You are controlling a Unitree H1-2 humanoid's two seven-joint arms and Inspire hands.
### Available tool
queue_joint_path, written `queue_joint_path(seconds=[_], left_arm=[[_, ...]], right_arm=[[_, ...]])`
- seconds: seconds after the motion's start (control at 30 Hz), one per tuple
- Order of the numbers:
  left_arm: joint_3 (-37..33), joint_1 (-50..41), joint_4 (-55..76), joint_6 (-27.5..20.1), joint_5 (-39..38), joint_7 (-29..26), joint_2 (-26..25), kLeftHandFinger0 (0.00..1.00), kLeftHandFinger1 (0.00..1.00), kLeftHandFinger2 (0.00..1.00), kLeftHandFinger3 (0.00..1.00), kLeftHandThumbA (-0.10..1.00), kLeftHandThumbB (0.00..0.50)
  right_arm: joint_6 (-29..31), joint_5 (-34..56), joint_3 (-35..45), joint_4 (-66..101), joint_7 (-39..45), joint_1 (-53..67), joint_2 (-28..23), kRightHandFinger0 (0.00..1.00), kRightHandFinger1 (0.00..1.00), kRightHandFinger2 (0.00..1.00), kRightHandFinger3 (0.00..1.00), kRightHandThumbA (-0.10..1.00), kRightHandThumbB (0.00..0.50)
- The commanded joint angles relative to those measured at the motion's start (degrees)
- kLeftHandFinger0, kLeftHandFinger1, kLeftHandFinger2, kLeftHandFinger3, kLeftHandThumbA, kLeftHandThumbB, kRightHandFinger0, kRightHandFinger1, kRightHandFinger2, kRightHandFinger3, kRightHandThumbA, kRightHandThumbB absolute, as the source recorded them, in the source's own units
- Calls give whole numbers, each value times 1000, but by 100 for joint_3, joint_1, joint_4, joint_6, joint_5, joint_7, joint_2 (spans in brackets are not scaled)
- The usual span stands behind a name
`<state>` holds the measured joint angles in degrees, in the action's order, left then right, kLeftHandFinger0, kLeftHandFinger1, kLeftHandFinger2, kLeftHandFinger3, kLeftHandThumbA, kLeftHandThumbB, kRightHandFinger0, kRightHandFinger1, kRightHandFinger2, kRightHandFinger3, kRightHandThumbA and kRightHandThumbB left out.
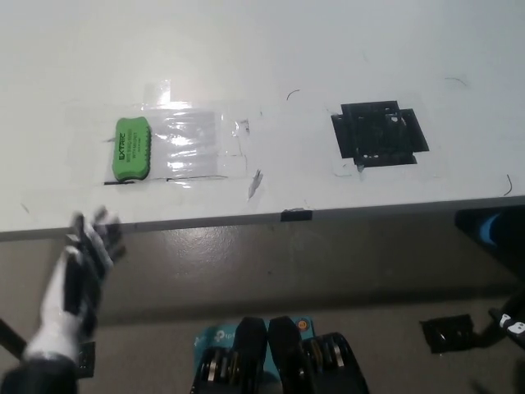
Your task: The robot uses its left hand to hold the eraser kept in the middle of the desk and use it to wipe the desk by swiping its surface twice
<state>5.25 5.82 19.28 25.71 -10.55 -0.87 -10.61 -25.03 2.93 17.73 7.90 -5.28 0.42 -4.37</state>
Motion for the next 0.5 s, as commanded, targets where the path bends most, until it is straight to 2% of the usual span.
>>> queue_joint_path(seconds=[0.0,0.13,0.2,0.23,0.27,0.3,0.33,0.37,0.4,0.43,0.47], left_arm=[[-146,762,852,122,-400,104,-990,1000,1000,1000,1000,1000,274],[-379,1387,645,122,-386,65,-1724,1000,1000,1000,1000,1000,276],[-567,1716,392,122,-228,87,-1926,1000,1000,1000,1000,1000,246],[-660,1872,200,122,-139,87,-1970,1000,1000,1000,1000,1000,266],[-762,2020,7,122,65,146,-2001,1000,1000,1000,1000,1000,229],[-878,2213,-252,122,383,261,-2018,1000,1000,1000,1000,1000,215],[-1120,2393,-481,122,832,289,-2119,1000,1000,1000,1000,1000,289],[-1573,2575,-666,43,1677,219,-2353,1000,1000,1000,1000,1000,259],[-1930,2731,-851,-40,2296,177,-2521,1000,1000,1000,1000,1000,252],[-2073,2786,-916,-67,2525,155,-2588,1000,1000,1000,1000,1000,253],[-2652,3158,-1426,-333,3363,249,-2831,1000,1000,1000,1000,1000,227]], right_arm=[[-96,50,51,248,-97,-41,-22,1000,1000,1000,1000,1000,141],[-79,62,40,250,-53,-15,-60,1000,1000,1000,1000,1000,124],[-125,57,44,280,-67,-19,-60,1000,1000,1000,1000,1000,118],[-137,55,43,279,-70,-21,-61,1000,1000,1000,1000,1000,119],[-126,53,42,270,-71,-22,-63,1000,1000,1000,1000,1000,112],[-106,50,41,256,-72,-24,-66,1000,1000,1000,1000,1000,111],[-107,81,53,246,-58,-28,-66,1000,1000,1000,1000,1000,130],[-106,89,61,233,-67,-41,-61,1000,1000,1000,1000,1000,149],[-98,82,63,222,-77,-41,-58,1000,1000,1000,1000,1000,159],[-89,81,63,217,-80,-31,-55,1000,1000,1000,1000,1000,159],[-120,58,46,252,-93,-16,-36,1000,1000,1000,1000,1000,147]])
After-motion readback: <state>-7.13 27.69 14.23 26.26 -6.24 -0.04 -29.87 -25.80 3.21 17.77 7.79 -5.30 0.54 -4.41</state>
